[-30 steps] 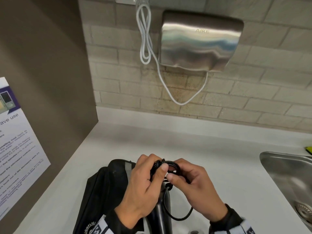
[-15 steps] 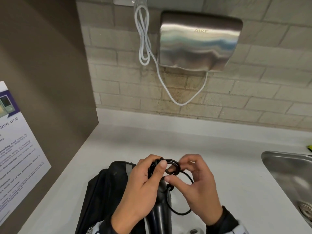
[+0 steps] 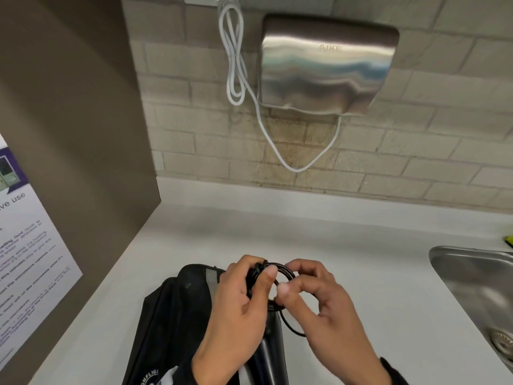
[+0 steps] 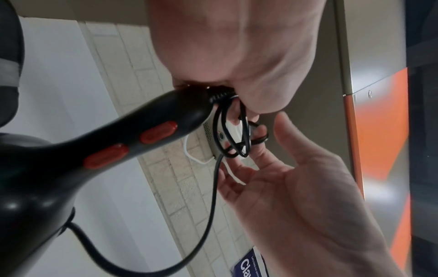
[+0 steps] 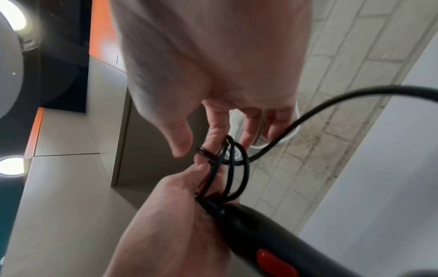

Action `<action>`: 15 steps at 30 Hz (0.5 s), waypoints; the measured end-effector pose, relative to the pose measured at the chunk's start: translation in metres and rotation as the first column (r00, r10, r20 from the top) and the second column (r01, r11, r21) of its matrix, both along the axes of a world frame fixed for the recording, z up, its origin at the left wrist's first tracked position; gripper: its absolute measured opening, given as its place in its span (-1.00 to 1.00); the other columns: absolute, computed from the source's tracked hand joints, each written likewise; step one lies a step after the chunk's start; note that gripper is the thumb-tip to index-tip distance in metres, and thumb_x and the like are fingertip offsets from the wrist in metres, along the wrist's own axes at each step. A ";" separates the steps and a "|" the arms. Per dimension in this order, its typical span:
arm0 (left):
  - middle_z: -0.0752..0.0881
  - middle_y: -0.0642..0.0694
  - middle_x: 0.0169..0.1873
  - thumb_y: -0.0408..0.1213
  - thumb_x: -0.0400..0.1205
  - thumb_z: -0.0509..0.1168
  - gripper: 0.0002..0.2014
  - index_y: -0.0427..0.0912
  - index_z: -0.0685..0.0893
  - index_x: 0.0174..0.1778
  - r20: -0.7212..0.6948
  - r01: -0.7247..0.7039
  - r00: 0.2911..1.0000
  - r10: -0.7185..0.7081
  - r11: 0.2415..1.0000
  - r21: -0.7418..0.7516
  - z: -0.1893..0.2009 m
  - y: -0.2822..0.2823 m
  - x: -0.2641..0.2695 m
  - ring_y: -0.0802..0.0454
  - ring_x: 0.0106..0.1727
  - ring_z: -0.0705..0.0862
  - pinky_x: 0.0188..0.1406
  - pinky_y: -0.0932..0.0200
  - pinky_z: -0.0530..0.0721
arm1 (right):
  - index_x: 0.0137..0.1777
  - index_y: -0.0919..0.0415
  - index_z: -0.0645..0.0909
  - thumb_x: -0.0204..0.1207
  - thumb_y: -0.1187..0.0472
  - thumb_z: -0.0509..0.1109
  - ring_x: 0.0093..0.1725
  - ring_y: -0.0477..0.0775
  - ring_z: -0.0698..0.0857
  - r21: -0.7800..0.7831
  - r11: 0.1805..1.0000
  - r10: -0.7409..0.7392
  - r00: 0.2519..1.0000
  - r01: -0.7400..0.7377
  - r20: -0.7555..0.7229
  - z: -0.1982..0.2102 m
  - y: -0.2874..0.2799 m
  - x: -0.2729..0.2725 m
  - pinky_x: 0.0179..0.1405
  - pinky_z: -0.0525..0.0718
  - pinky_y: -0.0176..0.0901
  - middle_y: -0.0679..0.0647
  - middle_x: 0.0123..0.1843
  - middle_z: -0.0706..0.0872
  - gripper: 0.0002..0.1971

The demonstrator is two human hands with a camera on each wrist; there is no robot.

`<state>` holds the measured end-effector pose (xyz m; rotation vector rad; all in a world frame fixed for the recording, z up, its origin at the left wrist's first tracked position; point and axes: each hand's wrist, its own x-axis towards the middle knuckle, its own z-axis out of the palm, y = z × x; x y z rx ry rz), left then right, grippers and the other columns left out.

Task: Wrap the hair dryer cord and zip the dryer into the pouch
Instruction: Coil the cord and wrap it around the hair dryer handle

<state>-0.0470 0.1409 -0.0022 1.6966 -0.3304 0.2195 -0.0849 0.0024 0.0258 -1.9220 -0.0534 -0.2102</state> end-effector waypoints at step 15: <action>0.61 0.04 -0.31 0.26 0.62 0.06 -0.73 0.22 0.55 -0.07 0.187 -0.184 0.971 0.151 0.967 0.178 -0.012 0.004 0.019 -0.04 -0.11 0.58 -0.12 0.08 0.56 | -0.36 0.12 0.68 0.14 -0.09 0.72 -0.11 0.13 0.83 0.401 0.910 0.105 0.994 -0.104 0.020 -0.003 -0.018 -0.024 0.05 0.72 -0.19 0.27 -0.34 0.79 -0.65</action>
